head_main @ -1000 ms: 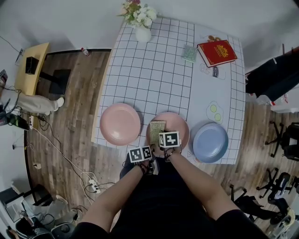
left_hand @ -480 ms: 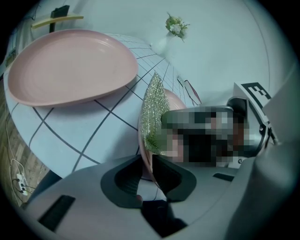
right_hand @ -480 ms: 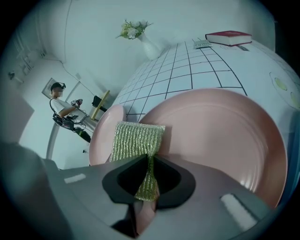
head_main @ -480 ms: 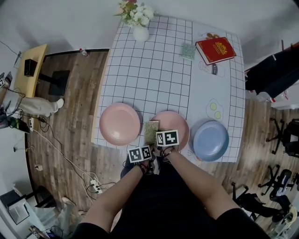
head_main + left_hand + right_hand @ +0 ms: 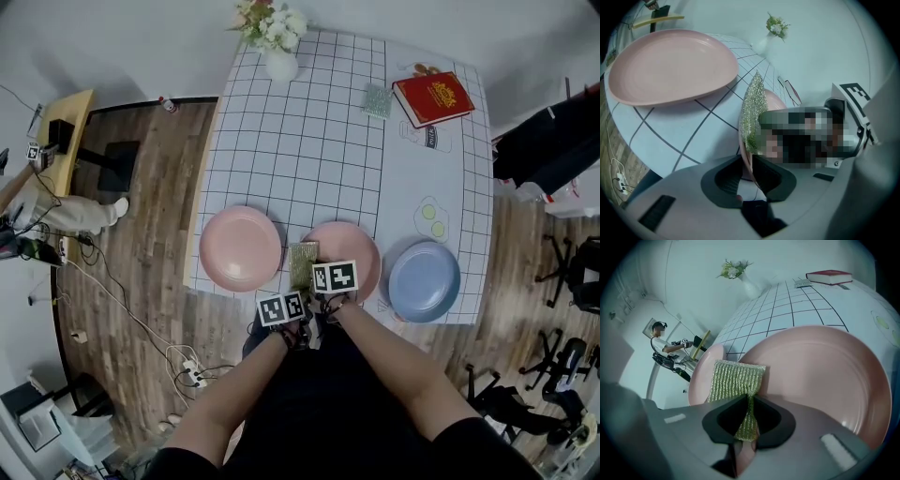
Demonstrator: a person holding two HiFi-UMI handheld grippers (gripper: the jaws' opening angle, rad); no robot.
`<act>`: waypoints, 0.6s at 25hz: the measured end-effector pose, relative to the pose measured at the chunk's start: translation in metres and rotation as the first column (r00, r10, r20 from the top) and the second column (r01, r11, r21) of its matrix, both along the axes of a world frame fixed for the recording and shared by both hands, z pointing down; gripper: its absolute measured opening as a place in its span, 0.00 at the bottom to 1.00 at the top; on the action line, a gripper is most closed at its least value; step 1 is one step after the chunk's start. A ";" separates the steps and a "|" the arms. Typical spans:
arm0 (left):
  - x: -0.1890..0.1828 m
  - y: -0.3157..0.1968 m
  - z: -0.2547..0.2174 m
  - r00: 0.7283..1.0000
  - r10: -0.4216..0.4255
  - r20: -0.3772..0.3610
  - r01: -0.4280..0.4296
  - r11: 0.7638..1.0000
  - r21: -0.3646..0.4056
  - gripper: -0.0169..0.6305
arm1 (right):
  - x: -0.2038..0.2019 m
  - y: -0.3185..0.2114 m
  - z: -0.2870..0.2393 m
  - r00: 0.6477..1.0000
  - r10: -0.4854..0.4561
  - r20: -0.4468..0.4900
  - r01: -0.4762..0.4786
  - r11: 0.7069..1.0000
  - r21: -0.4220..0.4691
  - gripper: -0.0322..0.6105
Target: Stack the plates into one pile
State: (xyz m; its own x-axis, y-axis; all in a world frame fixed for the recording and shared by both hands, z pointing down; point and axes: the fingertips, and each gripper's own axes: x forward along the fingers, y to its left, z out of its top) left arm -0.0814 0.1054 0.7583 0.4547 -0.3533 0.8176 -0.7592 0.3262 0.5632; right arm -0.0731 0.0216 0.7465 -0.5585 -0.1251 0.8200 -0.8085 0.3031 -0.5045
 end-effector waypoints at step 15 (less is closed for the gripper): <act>-0.002 0.000 0.001 1.000 -0.005 0.006 0.005 1.000 -0.002 0.12 | 0.027 -0.008 -0.004 0.997 0.006 -0.073 -0.001 0.997 0.071 0.14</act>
State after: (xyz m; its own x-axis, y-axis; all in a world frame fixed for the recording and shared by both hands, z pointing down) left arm -0.0829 0.1056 0.7595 0.4481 -0.3541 0.8209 -0.7608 0.3313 0.5581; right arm -0.0461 0.0140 0.7426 -0.4969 -0.1859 0.8476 -0.8435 0.3331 -0.4214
